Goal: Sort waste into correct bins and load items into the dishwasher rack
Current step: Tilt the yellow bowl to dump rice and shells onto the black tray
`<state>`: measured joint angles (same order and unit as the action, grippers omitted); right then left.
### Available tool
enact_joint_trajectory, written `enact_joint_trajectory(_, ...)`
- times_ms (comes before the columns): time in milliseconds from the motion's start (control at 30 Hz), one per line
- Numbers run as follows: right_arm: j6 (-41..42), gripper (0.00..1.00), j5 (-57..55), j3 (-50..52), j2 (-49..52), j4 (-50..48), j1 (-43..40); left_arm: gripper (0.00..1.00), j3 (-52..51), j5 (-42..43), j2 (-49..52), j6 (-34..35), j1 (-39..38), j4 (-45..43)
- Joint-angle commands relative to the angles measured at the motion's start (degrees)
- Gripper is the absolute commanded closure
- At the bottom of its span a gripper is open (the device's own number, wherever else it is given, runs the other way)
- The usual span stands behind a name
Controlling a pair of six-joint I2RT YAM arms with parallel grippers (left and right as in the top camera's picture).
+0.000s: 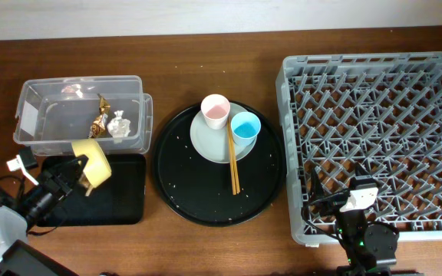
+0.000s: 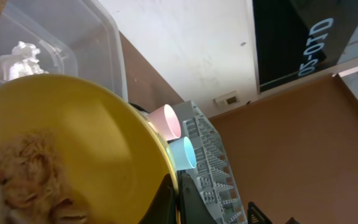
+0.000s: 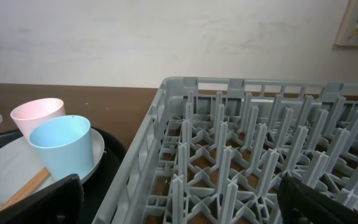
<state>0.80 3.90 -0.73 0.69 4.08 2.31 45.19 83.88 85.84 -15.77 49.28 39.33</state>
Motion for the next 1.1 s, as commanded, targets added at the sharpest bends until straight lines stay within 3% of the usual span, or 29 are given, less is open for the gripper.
enact_joint_trajectory(0,-0.37,0.02,0.09,0.42,-0.33,0.07,0.31,1.00,-0.35,3.61,0.35,-1.92,0.33,-0.26)
enact_joint_trajectory(400,-0.37,0.02,0.09,0.42,-0.33,0.07,0.31,1.00,-0.37,3.78,0.35,-1.92,4.42,2.25)
enact_joint_trajectory(1067,-0.37,0.02,0.09,0.42,-0.33,0.07,0.31,0.99,-1.88,6.19,0.35,-0.74,-0.35,4.52)
